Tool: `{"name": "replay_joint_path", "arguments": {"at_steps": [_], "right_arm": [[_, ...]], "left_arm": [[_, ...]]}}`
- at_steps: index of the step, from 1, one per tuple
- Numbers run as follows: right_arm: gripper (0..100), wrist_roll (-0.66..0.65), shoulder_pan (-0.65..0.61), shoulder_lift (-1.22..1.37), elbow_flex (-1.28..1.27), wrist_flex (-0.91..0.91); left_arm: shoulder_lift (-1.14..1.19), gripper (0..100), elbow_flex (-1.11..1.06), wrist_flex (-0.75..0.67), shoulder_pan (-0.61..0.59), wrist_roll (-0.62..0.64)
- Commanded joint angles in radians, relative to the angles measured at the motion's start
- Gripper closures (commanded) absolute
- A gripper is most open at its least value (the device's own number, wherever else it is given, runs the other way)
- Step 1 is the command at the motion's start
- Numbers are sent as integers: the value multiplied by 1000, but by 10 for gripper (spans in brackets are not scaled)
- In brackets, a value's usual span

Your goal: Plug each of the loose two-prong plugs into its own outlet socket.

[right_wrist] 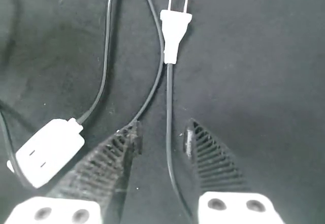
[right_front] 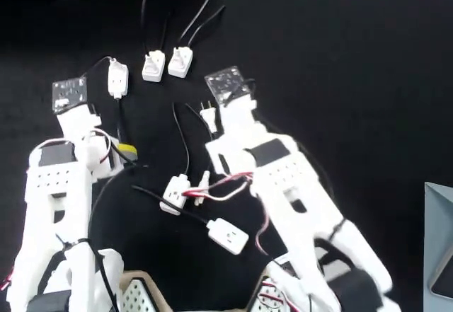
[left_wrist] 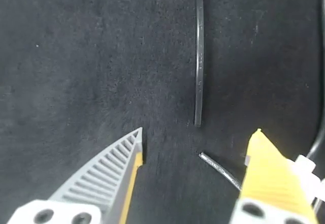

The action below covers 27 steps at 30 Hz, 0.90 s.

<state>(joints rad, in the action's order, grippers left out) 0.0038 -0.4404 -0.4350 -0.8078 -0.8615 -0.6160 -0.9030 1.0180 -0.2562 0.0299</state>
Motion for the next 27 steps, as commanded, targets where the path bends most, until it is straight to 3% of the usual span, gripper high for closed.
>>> {"name": "replay_joint_path", "arguments": {"at_steps": [1, 10, 16, 27], "right_arm": [[854, 38, -29, 96, 101, 0], [854, 316, -190, 217, 340, -321], [854, 427, -229, 318, 354, -328], [854, 491, -224, 519, 387, -282]], "left_arm": [[-29, 680, -18, -58, 7, 12], [-31, 680, -38, -92, -54, 14], [-28, 680, -42, -92, -77, 14], [-28, 680, -42, -92, -79, 14]]}}
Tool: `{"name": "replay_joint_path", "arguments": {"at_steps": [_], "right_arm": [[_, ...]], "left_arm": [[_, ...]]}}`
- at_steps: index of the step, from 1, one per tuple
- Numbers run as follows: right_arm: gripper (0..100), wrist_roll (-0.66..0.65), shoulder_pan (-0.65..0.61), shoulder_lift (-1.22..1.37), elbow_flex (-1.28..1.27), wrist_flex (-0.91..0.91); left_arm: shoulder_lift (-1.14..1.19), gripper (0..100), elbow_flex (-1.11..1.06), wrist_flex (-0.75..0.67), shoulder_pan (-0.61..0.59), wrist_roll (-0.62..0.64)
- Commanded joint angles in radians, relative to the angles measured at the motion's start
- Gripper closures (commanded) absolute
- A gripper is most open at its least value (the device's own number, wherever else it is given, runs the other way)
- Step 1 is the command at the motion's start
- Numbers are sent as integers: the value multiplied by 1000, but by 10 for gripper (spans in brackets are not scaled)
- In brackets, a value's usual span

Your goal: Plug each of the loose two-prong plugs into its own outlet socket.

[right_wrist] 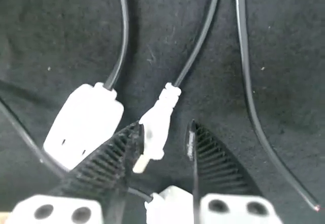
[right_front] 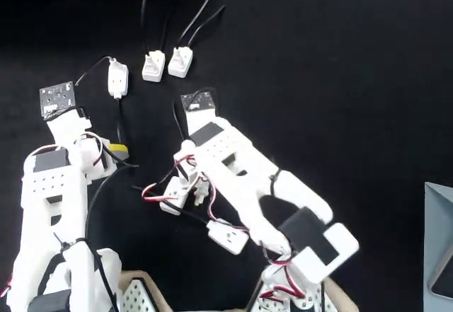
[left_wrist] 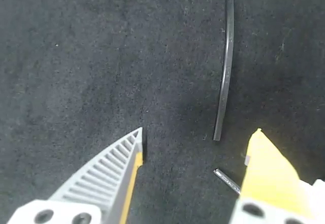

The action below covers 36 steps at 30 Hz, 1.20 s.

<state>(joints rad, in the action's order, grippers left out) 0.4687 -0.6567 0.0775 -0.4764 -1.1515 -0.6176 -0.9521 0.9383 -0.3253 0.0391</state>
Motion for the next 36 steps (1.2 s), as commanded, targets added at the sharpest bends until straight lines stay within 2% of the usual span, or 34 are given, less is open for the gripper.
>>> {"name": "replay_joint_path", "arguments": {"at_steps": [1, 9, 13, 22, 26, 36], "right_arm": [[854, 29, -8, 13, 56, 9], [863, 29, -12, 113, 51, 57], [991, 23, -8, 128, 81, 55], [987, 18, -8, 12, 81, -23], [987, -35, -5, -42, 79, -29], [983, -137, 23, 136, 81, 25]], "left_arm": [[-26, 680, 7, -12, -10, 5], [-26, 680, 7, -12, -10, 3], [-26, 680, 5, -11, -10, 3], [-23, 680, 5, -11, -10, 3], [-23, 680, 5, -9, -12, 3], [-29, 680, -10, -12, -8, 2]]}}
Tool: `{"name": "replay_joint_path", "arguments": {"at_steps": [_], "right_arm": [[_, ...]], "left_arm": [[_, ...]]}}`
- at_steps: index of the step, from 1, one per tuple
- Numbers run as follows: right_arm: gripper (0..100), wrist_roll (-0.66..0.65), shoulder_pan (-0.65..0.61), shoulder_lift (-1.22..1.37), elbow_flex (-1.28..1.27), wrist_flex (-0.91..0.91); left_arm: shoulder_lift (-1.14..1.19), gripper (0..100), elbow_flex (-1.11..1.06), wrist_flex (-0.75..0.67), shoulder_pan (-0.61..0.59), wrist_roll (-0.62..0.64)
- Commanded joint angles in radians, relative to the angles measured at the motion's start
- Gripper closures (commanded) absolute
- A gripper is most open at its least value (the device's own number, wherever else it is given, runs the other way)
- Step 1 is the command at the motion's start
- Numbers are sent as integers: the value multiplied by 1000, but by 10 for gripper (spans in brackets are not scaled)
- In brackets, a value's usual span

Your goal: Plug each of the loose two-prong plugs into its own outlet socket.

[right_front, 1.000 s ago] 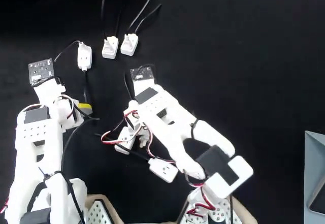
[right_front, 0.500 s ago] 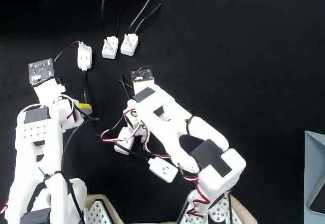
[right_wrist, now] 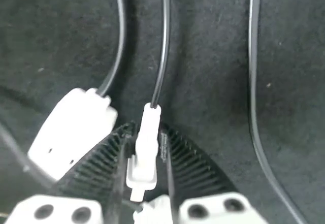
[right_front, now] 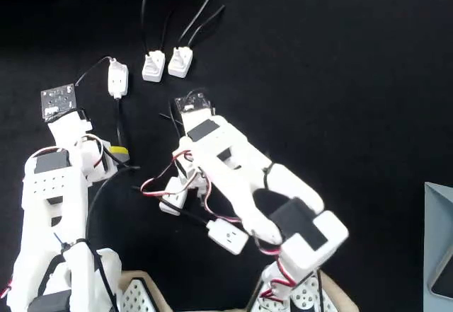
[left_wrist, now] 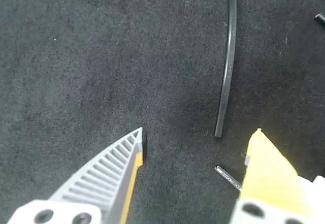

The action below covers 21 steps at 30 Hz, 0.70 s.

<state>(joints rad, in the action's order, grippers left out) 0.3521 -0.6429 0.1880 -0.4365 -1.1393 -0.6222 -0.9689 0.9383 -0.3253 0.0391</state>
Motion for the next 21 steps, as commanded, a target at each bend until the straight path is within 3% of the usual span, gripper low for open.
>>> {"name": "replay_joint_path", "arguments": {"at_steps": [1, 9, 14, 21], "right_arm": [[982, -20, 8, 38, 42, 12], [982, -11, 11, 58, 79, -57], [917, 18, 9, 59, 97, -109], [959, 25, 8, 61, 97, -109]], "left_arm": [[-25, 680, 7, -12, -8, 2], [-23, 680, 7, -12, -8, 0], [-21, 680, 7, -14, -8, 0], [-20, 680, 7, -14, -8, 0]]}}
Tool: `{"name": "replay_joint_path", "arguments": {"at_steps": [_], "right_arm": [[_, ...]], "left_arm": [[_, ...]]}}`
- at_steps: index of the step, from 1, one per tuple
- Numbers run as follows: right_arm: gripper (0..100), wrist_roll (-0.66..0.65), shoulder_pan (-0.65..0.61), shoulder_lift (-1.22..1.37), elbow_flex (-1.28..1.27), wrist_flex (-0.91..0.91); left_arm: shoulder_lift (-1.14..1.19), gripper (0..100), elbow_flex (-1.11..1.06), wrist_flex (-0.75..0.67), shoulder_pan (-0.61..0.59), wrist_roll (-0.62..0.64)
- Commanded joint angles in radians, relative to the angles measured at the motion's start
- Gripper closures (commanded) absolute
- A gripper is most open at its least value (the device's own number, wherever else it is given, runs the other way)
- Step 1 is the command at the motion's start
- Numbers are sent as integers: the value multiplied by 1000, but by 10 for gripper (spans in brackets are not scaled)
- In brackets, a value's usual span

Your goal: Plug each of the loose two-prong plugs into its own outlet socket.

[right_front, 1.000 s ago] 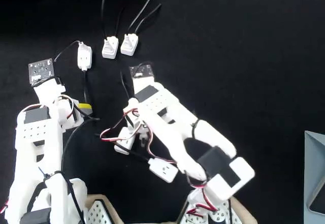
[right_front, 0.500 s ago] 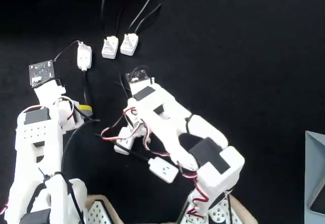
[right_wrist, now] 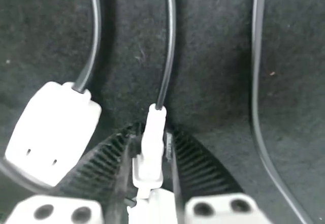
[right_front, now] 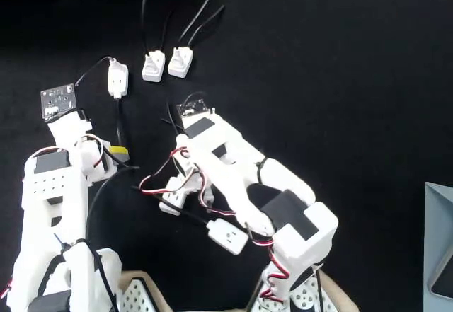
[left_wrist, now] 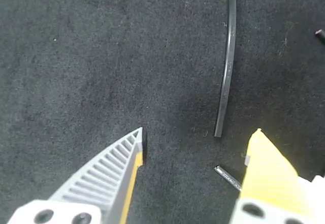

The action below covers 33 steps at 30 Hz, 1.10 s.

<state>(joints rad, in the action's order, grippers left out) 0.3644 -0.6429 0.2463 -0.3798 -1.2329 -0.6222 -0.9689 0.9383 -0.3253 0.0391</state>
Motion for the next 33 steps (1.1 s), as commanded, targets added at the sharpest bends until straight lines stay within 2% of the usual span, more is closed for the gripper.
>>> {"name": "replay_joint_path", "arguments": {"at_steps": [1, 5, 8, 18, 28, 33], "right_arm": [[960, 12, 8, 2, 41, -15], [988, 8, 9, -8, 44, -46], [988, -44, 5, -51, 84, -126], [987, -63, 12, -412, 77, -183], [987, -124, 12, -688, -2, -138], [987, -172, 11, -814, -127, 18]], "left_arm": [[-20, 680, 7, -14, -8, 0], [-20, 680, 7, -14, -8, -2], [-23, 680, 7, -14, -7, -3], [-28, 680, 8, -14, -7, 2], [-29, 680, 16, -14, -5, 3], [-29, 680, 42, -8, 31, 3]]}}
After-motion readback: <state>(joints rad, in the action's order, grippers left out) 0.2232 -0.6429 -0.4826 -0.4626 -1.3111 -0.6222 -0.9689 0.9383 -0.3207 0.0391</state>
